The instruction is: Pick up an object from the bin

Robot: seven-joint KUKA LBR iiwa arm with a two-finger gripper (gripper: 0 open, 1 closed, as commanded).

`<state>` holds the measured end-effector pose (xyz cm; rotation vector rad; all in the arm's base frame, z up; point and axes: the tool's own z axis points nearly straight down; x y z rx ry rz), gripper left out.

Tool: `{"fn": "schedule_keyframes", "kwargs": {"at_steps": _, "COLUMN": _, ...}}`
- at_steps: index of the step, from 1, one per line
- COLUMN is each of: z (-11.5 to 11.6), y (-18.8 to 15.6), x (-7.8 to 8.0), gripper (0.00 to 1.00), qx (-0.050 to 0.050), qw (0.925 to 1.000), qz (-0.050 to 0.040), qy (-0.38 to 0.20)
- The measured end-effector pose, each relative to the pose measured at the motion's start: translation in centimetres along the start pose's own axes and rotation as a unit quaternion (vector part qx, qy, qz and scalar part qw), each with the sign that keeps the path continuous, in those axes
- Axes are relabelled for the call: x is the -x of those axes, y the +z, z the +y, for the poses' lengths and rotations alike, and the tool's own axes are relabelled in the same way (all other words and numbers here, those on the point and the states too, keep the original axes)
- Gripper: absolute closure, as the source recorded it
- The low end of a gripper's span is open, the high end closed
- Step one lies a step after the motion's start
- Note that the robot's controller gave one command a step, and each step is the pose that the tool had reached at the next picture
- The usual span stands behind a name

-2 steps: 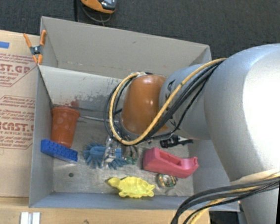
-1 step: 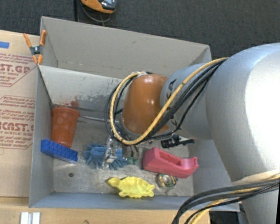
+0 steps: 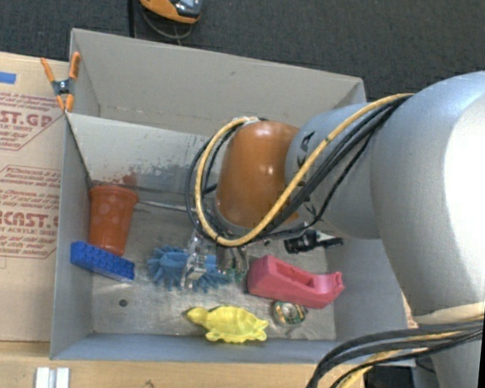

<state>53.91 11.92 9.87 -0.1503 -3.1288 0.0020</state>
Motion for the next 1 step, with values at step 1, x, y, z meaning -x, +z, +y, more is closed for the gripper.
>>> {"fn": "schedule_keyframes", "kwargs": {"at_steps": 1, "z": 0.04, "y": -2.16, "x": 0.15, "gripper": 1.00, "qx": 0.001, "qw": 1.0000, "qz": -0.0031, "qy": 0.000}}
